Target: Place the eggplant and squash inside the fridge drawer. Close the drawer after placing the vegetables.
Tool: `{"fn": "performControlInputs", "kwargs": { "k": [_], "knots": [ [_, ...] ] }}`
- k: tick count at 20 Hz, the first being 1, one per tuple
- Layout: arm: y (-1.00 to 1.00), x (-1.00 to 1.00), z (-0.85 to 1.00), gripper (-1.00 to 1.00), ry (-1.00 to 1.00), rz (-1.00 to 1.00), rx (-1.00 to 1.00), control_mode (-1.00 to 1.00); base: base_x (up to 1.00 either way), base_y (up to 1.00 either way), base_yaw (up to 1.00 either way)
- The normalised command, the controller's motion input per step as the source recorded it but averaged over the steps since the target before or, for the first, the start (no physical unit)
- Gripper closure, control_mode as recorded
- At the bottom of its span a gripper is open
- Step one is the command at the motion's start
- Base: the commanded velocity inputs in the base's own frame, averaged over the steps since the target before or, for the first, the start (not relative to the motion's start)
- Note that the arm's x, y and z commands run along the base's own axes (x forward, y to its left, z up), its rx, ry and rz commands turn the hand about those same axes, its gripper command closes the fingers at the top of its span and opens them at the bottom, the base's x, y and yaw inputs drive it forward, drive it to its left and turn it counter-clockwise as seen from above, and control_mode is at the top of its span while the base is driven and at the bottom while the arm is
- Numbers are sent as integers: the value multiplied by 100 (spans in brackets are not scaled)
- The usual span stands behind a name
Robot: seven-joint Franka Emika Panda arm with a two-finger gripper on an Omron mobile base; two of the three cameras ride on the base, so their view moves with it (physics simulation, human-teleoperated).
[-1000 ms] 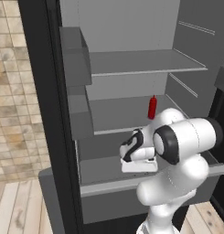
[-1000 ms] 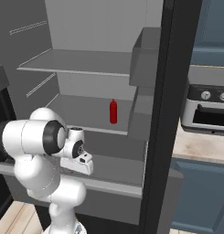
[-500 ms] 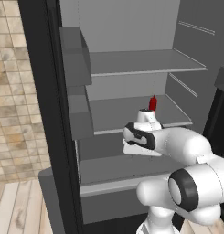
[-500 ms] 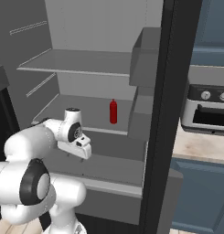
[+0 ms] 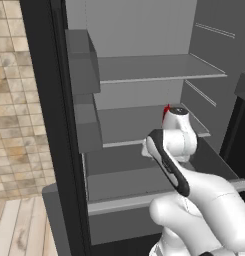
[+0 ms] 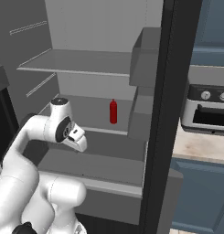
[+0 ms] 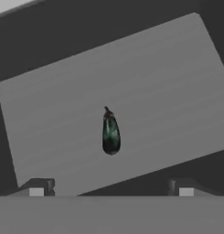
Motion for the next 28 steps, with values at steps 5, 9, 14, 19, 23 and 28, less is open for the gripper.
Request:
{"fn": "performControlInputs", "kwargs": {
  "k": [5,9,14,19,23,28],
  "knots": [
    [-1,-14,5,-100,-7,0,0,-100,0,0,0],
    [0,0,-1,-100,0,0,0,100,-23,-5,0],
    [0,0,0,-100,0,0,0,100,-100,-36,-6],
    [0,0,0,-100,0,0,0,100,-92,-81,-22],
    [0,0,0,-100,0,0,0,100,-18,-100,-12],
    [0,0,0,-100,0,0,0,100,0,-100,-5]
  ]
}}
